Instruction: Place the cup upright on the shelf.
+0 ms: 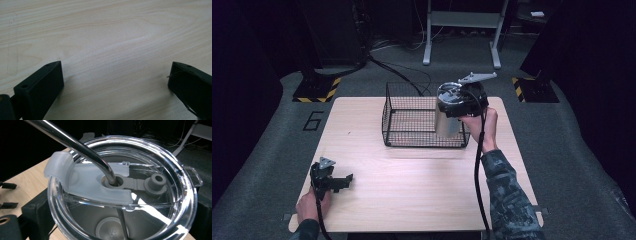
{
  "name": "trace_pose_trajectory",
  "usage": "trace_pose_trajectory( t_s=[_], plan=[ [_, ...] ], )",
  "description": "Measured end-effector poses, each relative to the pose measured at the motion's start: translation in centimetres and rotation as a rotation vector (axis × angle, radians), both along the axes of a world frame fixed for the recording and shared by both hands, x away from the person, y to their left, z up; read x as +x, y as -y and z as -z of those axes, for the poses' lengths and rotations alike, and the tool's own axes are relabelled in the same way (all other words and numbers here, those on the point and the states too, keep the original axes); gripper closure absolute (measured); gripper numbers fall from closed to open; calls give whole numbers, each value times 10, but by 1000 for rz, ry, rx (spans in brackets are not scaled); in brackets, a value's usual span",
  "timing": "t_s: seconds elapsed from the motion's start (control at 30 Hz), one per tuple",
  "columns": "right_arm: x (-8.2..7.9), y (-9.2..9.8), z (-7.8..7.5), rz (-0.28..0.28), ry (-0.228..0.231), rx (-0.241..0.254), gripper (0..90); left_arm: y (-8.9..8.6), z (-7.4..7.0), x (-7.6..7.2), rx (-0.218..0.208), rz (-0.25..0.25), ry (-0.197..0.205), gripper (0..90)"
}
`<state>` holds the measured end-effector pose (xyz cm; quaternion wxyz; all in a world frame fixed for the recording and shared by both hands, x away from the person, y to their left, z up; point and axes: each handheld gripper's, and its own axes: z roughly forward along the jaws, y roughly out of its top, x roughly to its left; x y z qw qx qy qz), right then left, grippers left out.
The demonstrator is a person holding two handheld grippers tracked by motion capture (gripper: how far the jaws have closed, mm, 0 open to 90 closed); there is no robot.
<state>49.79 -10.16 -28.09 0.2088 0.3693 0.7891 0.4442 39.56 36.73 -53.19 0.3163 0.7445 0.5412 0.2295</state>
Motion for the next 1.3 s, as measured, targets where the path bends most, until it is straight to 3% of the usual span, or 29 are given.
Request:
trace_pose_trajectory(
  t_s=[0.67,0.7,1.3],
  plan=[
    [39,-31,1,12,0,-7,36,-1,0,0,8,6,1,1],
    [40,-33,1,22,-14,-7,37,-1,0,0,7,6,1,1],
    [71,-59,22,51,-26,-51,37,0,0,0,6,4,-1,1]
  ],
)
